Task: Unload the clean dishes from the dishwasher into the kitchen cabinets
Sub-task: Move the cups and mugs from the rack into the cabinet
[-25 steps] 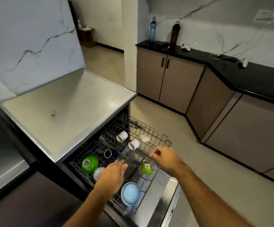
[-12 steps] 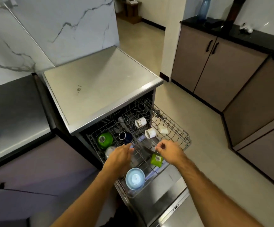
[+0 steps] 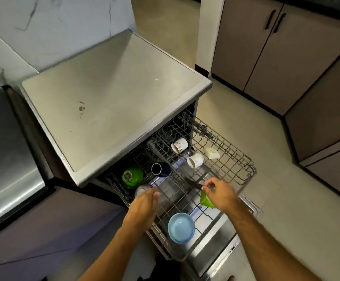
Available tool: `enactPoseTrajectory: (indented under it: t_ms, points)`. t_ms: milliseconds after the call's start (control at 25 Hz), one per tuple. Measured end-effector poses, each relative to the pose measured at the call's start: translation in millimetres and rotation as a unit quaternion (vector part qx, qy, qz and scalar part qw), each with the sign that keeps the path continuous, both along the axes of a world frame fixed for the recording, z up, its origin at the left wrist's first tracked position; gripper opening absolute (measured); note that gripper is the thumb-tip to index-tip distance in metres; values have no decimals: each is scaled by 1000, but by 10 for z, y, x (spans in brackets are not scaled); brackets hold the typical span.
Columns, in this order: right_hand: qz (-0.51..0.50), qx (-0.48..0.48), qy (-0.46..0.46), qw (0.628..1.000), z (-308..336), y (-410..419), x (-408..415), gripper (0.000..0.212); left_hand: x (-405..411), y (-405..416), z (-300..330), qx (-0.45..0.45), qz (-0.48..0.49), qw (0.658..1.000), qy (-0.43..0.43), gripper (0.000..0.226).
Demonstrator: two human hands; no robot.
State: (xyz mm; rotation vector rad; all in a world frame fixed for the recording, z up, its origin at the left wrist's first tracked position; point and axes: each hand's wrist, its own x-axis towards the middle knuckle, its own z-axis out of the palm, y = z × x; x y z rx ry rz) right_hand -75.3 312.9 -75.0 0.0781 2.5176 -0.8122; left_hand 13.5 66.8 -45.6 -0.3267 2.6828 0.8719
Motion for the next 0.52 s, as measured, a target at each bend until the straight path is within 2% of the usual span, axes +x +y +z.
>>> enactPoseTrajectory:
  t_ms: [120, 360, 520]
  points:
    - [-10, -9, -11, 1000, -202, -118, 1, 21, -92, -78, -172, 6, 18, 1000, -17, 55]
    - [-33, 1, -50, 998, -656, -192, 72, 27, -259, 36, -538, 25, -5, 998, -56, 51]
    - [-75, 27, -72, 994, -904, -181, 155, 46, -273, 66, -884, 35, -10, 997, -71, 49]
